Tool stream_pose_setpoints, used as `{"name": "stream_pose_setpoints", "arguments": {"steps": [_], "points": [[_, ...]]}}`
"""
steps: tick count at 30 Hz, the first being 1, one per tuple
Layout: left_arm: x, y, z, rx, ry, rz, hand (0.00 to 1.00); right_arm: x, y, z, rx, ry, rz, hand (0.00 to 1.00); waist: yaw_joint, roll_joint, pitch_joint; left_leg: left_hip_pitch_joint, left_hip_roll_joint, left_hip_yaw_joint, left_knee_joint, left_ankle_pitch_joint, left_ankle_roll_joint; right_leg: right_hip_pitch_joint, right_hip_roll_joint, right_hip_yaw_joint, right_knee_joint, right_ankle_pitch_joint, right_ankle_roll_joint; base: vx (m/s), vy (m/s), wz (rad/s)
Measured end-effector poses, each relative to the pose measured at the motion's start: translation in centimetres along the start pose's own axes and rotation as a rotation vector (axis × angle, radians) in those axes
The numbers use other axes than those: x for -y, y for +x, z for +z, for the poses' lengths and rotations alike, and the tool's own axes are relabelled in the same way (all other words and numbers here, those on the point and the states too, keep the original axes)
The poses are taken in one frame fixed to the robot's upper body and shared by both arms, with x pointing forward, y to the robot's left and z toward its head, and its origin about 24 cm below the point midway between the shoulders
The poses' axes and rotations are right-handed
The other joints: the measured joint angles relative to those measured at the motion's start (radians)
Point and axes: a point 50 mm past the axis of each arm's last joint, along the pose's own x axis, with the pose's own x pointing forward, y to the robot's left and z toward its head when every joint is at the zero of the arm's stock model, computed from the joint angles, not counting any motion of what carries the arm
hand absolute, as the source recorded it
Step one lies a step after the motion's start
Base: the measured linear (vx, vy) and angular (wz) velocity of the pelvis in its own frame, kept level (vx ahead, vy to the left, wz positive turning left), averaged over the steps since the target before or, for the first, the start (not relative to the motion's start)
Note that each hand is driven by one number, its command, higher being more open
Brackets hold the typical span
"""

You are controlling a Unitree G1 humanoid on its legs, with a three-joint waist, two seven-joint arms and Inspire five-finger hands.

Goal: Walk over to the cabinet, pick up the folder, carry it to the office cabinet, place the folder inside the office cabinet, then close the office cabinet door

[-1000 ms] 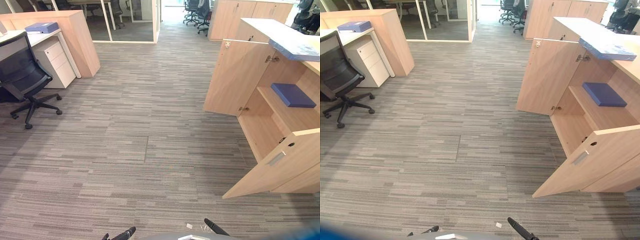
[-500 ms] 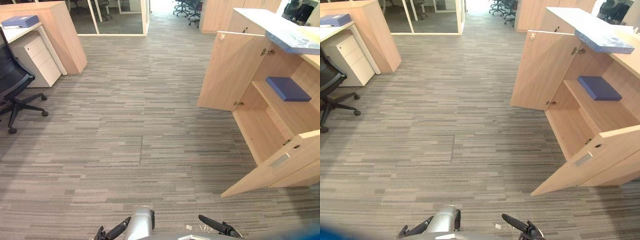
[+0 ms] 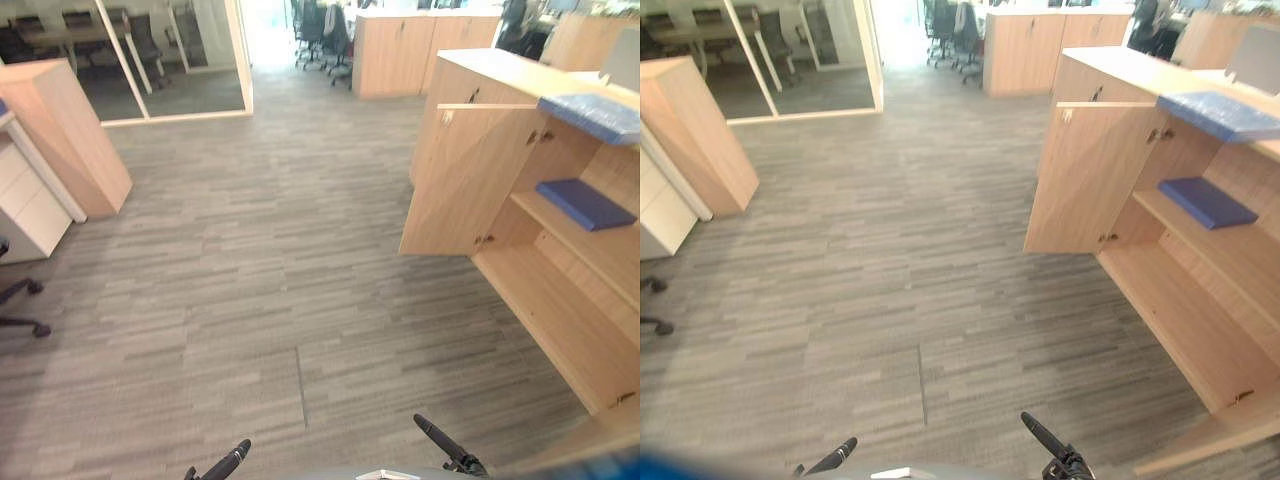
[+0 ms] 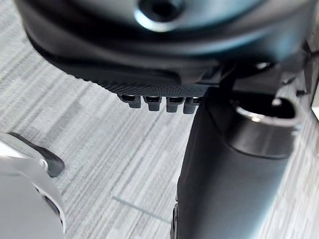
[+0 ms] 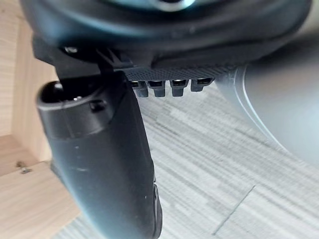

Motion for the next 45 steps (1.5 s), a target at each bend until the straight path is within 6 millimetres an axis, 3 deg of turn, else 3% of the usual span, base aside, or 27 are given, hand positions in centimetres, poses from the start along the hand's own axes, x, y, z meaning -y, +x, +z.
{"name": "stream_pose_setpoints", "arguments": {"steps": [1,2,4,5,9,11,13,15,16,19,20,22,25,27,28,30,31,32,34,36,37,39,40,41,43,44,45], "points": [[0.2,0.0,0.0,0.002,0.022,-0.008,1.0,-0.2,0.0,0.1,0.006,-0.003,0.007,1.0,-0.001,0.006,0.0,0.018,0.005,0.0,-0.015,-0.005,0.007,-0.02,0.026,-0.023,0.003,-0.044,0.021,0.22,0.117,-0.19],[0.9,0.1,0.4,0.011,0.043,-0.031,1.0,-1.0,0.0,0.2,0.019,-0.036,0.034,1.0,-0.003,0.018,0.01,0.042,0.02,0.001,-0.021,-0.026,0.013,-0.064,0.095,-0.059,-0.025,-0.131,0.094,0.17,0.055,-0.16],[1.5,0.2,0.6,0.011,0.066,-0.049,1.0,-2.0,0.0,0.6,0.039,-0.052,0.062,1.0,-0.012,0.035,0.042,0.088,0.043,0.0,-0.026,-0.039,0.004,-0.077,0.187,-0.158,-0.17,-0.209,0.157,0.21,0.01,-0.06],[1.9,0.2,0.7,0.014,0.082,-0.061,1.0,-2.3,0.0,0.6,0.043,-0.065,0.067,1.0,-0.016,0.044,0.053,0.107,0.055,0.0,-0.032,-0.046,-0.009,-0.079,0.226,-0.225,-0.292,-0.22,0.167,0.19,-0.004,0.04],[3.0,0.3,1.1,0.03,0.096,-0.087,1.0,-2.7,0.0,0.5,0.049,-0.097,0.075,1.0,-0.03,0.047,0.072,0.155,0.088,-0.019,-0.032,-0.097,-0.034,-0.095,0.264,-0.341,-0.55,-0.19,0.146,0.19,-0.058,0.14],[3.3,0.2,1.0,0.034,0.132,-0.098,1.0,-2.1,-0.1,0.3,0.035,-0.111,0.069,1.0,-0.035,0.054,0.065,0.177,0.147,-0.027,0.007,-0.165,-0.074,-0.063,0.291,-0.391,-0.584,-0.115,0.124,0.36,-0.203,0.02],[3.7,0.1,0.4,0.018,0.17,-0.115,1.0,-1.4,-0.1,0.0,0.014,-0.108,0.061,1.0,-0.039,0.064,0.046,0.191,0.203,-0.036,0.023,-0.181,-0.099,-0.026,0.357,-0.42,-0.636,-0.129,0.095,0.45,-0.254,0.04],[4.4,0.0,0.7,0.027,0.184,-0.152,1.0,-0.8,-0.1,-0.4,0.001,-0.08,0.041,1.0,-0.041,0.07,0.049,0.134,0.239,-0.061,0.176,-0.183,-0.103,0.027,0.407,-0.427,-0.701,-0.137,0.082,0.51,-0.309,-0.07],[4.3,0.1,0.8,0.028,0.157,-0.145,1.0,-0.3,-0.2,-0.6,-0.006,-0.078,0.027,1.0,-0.043,0.081,0.051,0.071,0.265,-0.076,0.365,-0.175,-0.116,0.071,0.44,-0.42,-0.742,-0.142,0.074,0.43,-0.234,-0.32],[3.7,-0.1,0.1,0.006,0.04,-0.101,1.0,1.2,-0.4,-0.6,-0.011,-0.063,-0.008,1.0,-0.03,0.116,0.054,-0.109,0.33,-0.111,0.843,-0.005,-0.142,0.168,0.523,-0.34,-0.804,-0.168,0.048,0.42,-0.104,-0.83],[3.1,0.0,0.0,0.001,-0.002,-0.078,1.0,1.2,-0.4,-0.7,-0.013,-0.055,-0.011,1.0,-0.026,0.115,0.056,-0.174,0.345,-0.115,0.99,-0.004,-0.133,0.205,0.54,-0.288,-0.811,-0.186,0.041,0.52,0.024,-1.52],[1.9,0.0,0.1,0.0,-0.039,-0.039,1.0,1.5,-0.5,-1.6,-0.046,-0.032,-0.026,1.0,-0.006,0.084,0.061,-0.262,0.339,-0.113,1.086,-0.02,-0.111,0.275,0.543,-0.189,-0.844,-0.199,0.041,0.44,0.049,-1.41],[0.9,-0.1,-0.1,-0.002,-0.051,-0.015,1.0,1.7,-0.5,-2.5,-0.093,-0.061,-0.039,1.0,0.023,0.053,0.066,-0.379,0.295,-0.159,0.969,-0.09,-0.119,0.341,0.523,-0.072,-0.892,-0.202,0.052,0.42,0.111,-1.21],[0.5,-0.1,-0.2,-0.005,-0.062,0.006,1.0,1.1,-0.5,-2.6,-0.103,-0.059,-0.028,1.0,0.025,0.033,0.081,-0.417,0.249,-0.208,0.771,-0.122,-0.136,0.378,0.492,-0.01,-0.905,-0.214,0.08,0.38,0.177,-0.95],[0.4,-0.1,-0.1,-0.002,-0.065,0.015,1.0,0.7,-0.4,-2.6,-0.102,-0.056,-0.018,1.0,0.03,0.025,0.086,-0.415,0.216,-0.265,0.583,-0.118,-0.145,0.389,0.466,0.026,-0.903,-0.231,0.111,0.51,0.332,-1.05],[0.5,-0.2,-0.4,-0.008,-0.053,0.018,1.0,0.5,-0.4,-2.3,-0.085,-0.061,-0.011,1.0,0.042,0.038,0.068,-0.408,0.194,-0.392,0.34,-0.071,-0.156,0.391,0.443,0.092,-0.896,-0.265,0.15,0.54,0.386,-1.1],[0.3,-0.3,-0.7,-0.017,-0.054,0.027,1.0,0.5,-0.4,-2.2,-0.073,-0.058,-0.007,1.0,0.048,0.047,0.059,-0.397,0.186,-0.399,0.328,0.03,-0.197,0.405,0.423,0.134,-0.885,-0.291,0.172,0.48,0.349,-1.01],[-0.4,-0.2,-0.5,-0.01,-0.044,0.045,1.0,0.2,-0.5,-2.8,-0.084,-0.039,0.0,1.0,0.046,0.021,0.041,-0.389,0.164,-0.349,0.35,-0.013,-0.187,0.381,0.378,0.17,-0.838,-0.299,0.181,0.46,0.333,-0.99],[-0.8,-0.2,-0.5,-0.008,-0.046,0.058,1.0,-0.3,-0.5,-2.9,-0.08,0.001,0.03,1.0,0.052,0.004,0.024,-0.339,0.163,-0.248,0.353,-0.053,-0.146,0.295,0.337,0.231,-0.643,-0.299,0.18,0.4,0.327,-1.32],[-1.2,-0.3,-0.7,-0.012,-0.042,0.066,1.0,-1.3,-0.5,-2.1,-0.04,-0.004,0.071,1.0,0.066,-0.003,0.03,-0.251,0.141,-0.13,0.338,-0.077,-0.098,0.168,0.284,0.287,-0.346,-0.277,0.153,0.32,0.348,-1.67],[-1.1,-0.3,-0.6,-0.012,-0.029,0.06,1.0,-1.7,-0.4,-1.5,-0.012,-0.014,0.09,1.0,0.065,-0.003,0.03,-0.198,0.11,-0.081,0.322,-0.087,-0.077,0.09,0.238,0.293,-0.186,-0.249,0.104,0.25,0.308,-1.27],[0.2,-0.2,-0.1,0.02,0.026,0.006,1.0,-1.5,-0.3,-0.4,0.028,0.042,0.082,1.0,0.043,0.02,0.024,-0.141,0.087,-0.036,0.301,-0.111,-0.036,0.013,0.155,0.182,-0.109,-0.206,0.027,0.2,0.277,-0.66],[0.5,-0.1,0.1,0.027,0.038,-0.009,1.0,-1.5,-0.2,-0.3,0.033,0.058,0.075,1.0,0.04,0.023,0.025,-0.129,0.086,-0.031,0.288,-0.116,-0.033,0.002,0.139,0.137,-0.13,-0.185,0.022,0.13,0.168,-0.13],[0.8,-0.1,0.3,0.031,0.063,-0.032,1.0,-1.4,-0.2,-0.3,0.033,0.074,0.068,1.0,0.035,0.029,0.023,-0.109,0.09,-0.028,0.273,-0.119,-0.034,0.004,0.125,0.081,-0.148,-0.16,0.036,0.16,0.107,-0.33],[1.0,-0.1,-0.1,0.019,0.093,-0.049,1.0,-0.9,-0.2,-0.2,0.037,0.096,0.049,1.0,0.036,0.054,0.013,-0.086,0.127,-0.002,0.232,-0.117,-0.038,0.025,0.121,-0.002,-0.222,-0.187,0.11,0.15,0.045,-0.62],[0.9,-0.2,-0.5,0.004,0.103,-0.049,1.0,-1.0,-0.1,0.0,0.043,0.107,0.05,1.0,0.035,0.07,0.019,-0.075,0.159,0.016,0.21,-0.12,-0.039,0.024,0.142,-0.06,-0.29,-0.236,0.18,0.1,-0.062,-0.93],[0.8,-0.2,-0.8,-0.016,0.098,-0.044,1.0,-1.2,-0.1,0.2,0.045,0.127,0.049,1.0,0.03,0.08,0.038,-0.048,0.198,0.029,0.18,-0.122,-0.047,0.02,0.184,-0.129,-0.379,-0.268,0.219,0.07,-0.064,-0.87]]}}
